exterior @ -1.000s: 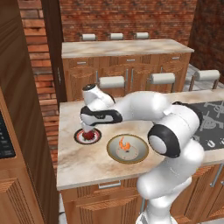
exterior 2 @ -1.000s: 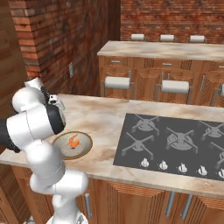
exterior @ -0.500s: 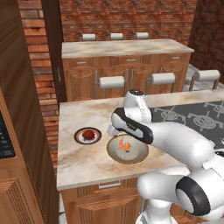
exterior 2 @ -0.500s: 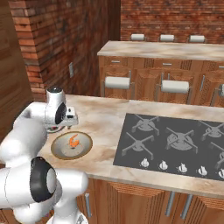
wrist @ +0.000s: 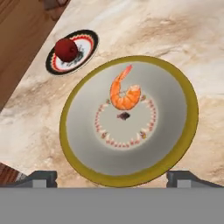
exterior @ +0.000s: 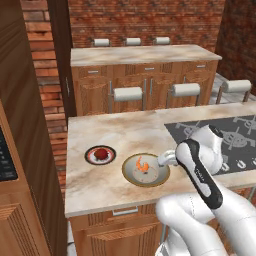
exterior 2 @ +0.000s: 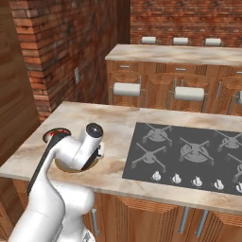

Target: Remove the mango from the bowl and place it on the small plate. Then place the bowl with only the shrimp in the microwave, close the door, and press the start button to microwave the shrimp.

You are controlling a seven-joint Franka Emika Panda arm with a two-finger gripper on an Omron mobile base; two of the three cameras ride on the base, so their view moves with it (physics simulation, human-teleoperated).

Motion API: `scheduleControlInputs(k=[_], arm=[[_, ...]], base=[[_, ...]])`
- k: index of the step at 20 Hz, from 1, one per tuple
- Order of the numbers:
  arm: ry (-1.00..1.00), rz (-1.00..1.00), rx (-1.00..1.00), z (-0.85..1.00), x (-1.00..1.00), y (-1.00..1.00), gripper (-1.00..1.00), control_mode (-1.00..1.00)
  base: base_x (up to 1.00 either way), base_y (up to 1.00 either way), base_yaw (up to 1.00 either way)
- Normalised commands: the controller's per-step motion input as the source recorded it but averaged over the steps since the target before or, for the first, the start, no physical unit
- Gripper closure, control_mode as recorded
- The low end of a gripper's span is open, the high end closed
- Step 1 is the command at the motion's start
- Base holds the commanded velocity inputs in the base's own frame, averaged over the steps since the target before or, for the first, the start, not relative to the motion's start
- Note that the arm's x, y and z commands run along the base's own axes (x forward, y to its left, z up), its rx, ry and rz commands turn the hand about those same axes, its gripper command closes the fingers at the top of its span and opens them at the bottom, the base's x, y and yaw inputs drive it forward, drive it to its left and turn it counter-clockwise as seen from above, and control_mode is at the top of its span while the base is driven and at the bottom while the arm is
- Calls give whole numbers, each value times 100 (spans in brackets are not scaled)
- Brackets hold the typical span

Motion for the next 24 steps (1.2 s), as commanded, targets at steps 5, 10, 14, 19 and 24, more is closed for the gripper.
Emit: scheduleControlInputs(k=[5, 10, 14, 19, 24], arm=[[13, -12, 28, -2, -20, -96, -100, -100], [14, -6, 24, -23, -5, -62, -100, -100], [14, -4, 17, -18, 2, -11, -100, -100], [16, -7, 10, 23, 24, 9, -100, -100], [19, -7, 4, 42, 24, 0, -100, -100]], base=[[0, 0, 0], [0, 0, 0], [0, 0, 0], [0, 0, 0], [0, 0, 0]])
